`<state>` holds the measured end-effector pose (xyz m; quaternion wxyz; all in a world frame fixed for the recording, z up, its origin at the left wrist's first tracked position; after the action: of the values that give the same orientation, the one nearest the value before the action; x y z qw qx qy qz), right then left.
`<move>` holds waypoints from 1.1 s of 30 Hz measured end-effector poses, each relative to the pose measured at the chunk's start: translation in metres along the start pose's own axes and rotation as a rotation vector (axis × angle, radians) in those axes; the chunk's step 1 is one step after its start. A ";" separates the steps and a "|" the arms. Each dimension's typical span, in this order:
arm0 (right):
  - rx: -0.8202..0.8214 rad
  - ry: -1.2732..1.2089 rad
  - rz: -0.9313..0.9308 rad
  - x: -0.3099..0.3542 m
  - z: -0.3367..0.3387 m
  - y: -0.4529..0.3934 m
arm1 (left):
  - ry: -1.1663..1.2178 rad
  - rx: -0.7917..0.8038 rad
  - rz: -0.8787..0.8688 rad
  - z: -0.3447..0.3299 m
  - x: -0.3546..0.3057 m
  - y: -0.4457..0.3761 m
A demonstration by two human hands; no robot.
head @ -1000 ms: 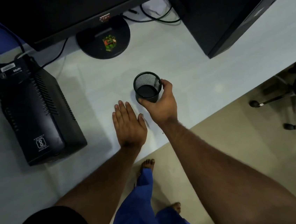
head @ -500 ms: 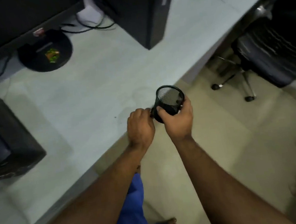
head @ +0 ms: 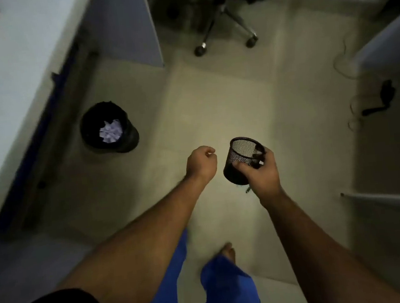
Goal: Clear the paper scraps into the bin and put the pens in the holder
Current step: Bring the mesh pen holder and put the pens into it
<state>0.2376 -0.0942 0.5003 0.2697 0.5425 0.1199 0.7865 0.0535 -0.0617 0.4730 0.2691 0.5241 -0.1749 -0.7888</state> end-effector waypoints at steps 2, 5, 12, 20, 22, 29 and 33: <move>-0.021 -0.053 -0.080 -0.052 0.019 -0.021 | -0.073 0.083 0.030 -0.053 0.026 -0.016; -0.116 -0.047 -0.198 -0.143 0.030 -0.058 | -0.200 0.186 0.037 -0.131 0.075 -0.060; -0.222 0.038 -0.319 -0.325 -0.009 -0.154 | -0.373 0.288 0.060 -0.265 0.209 -0.170; -0.459 0.274 -0.183 -0.428 -0.030 -0.261 | -0.691 0.325 -0.117 -0.384 0.288 -0.263; -0.517 0.334 -0.161 -0.444 -0.036 -0.285 | -0.785 0.269 -0.180 -0.401 0.307 -0.274; -0.552 0.405 -0.045 -0.460 -0.050 -0.340 | -0.912 0.204 -0.208 -0.423 0.347 -0.293; -0.469 0.355 0.006 -0.455 -0.049 -0.352 | -0.857 0.188 -0.195 -0.423 0.340 -0.294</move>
<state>0.4171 -0.0499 -0.0466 0.3601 0.3194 -0.0216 0.8762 0.2680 -0.0323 -0.1048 0.0481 0.1863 -0.2914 -0.9371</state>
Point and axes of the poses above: each hand's wrist, its own y-axis away from the middle knuckle, its own z-axis out of the back of the hand, x = y × z, the point moved 6 cm from there along -y, towards the middle knuckle, and after that the axes turned 6 degrees about y, right-handed, at the moved point
